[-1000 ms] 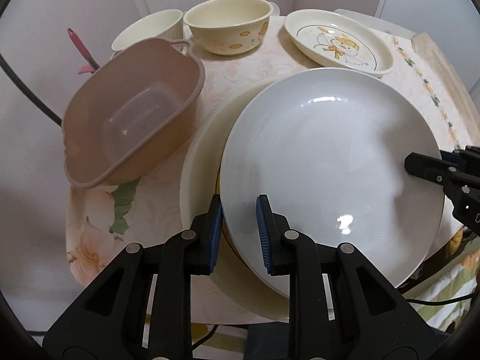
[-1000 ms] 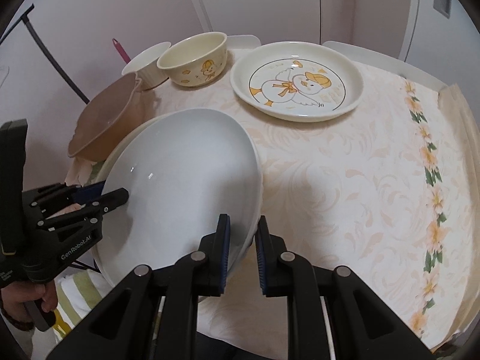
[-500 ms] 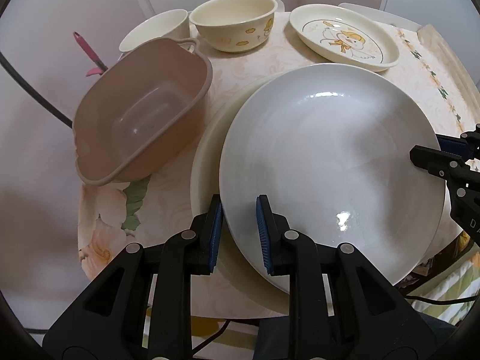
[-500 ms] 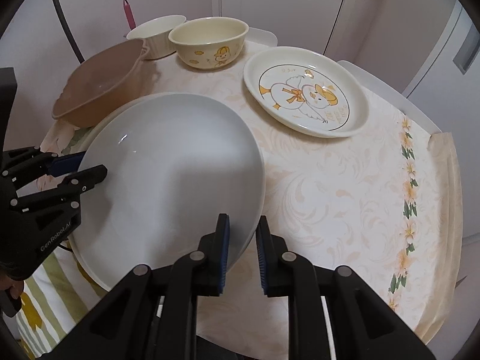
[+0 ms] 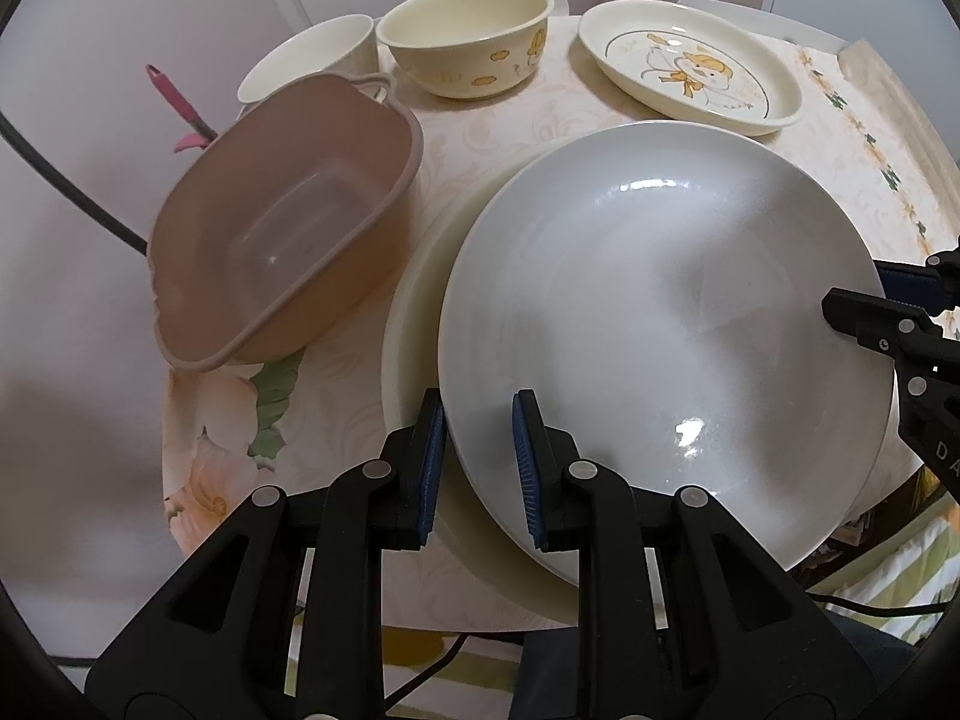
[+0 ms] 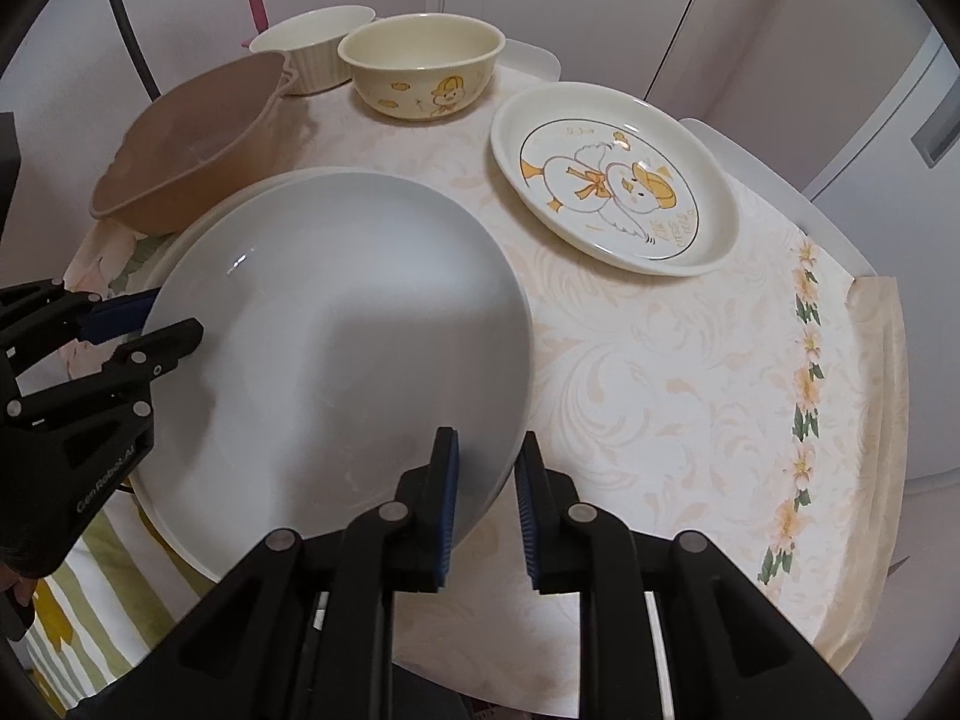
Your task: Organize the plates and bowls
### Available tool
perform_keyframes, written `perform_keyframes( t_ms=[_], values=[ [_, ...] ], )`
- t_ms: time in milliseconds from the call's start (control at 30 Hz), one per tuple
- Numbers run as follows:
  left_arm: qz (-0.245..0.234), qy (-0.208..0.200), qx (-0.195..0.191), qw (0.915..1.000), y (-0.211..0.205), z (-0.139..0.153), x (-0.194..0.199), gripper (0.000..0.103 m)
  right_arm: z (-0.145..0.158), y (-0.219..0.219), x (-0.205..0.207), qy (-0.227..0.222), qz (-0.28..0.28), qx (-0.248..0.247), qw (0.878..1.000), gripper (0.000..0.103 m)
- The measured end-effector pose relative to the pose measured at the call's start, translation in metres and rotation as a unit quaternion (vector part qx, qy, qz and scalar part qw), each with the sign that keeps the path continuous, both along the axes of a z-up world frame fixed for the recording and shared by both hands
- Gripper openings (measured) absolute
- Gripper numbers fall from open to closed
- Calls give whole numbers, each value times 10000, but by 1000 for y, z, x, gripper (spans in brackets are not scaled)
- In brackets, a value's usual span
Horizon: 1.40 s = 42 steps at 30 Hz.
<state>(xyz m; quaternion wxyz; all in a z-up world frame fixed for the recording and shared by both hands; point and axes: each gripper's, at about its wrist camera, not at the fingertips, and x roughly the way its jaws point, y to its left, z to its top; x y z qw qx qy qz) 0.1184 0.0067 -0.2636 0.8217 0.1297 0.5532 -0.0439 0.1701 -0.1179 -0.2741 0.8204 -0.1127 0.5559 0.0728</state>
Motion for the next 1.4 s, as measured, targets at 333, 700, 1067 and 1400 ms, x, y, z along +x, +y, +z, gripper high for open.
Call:
perform_keyframes(
  t_ms=[333,700,1067,1400],
  values=[
    [23,120,91,9999,-3,0,4,20,1,8,12,489,-52,-352,9982,19],
    [-15,325,236,9992,-7,-1,11,20,0,21,18,726,99,-895,9933,21],
    [-113,368,300,9988,-14,-1,13,20,0,11,25,919,-31,-531,9943,21],
    [-190,317,405,9985,-22,-2,9,20,4,-36,29,892,-648,1138,9874,21]
  ],
)
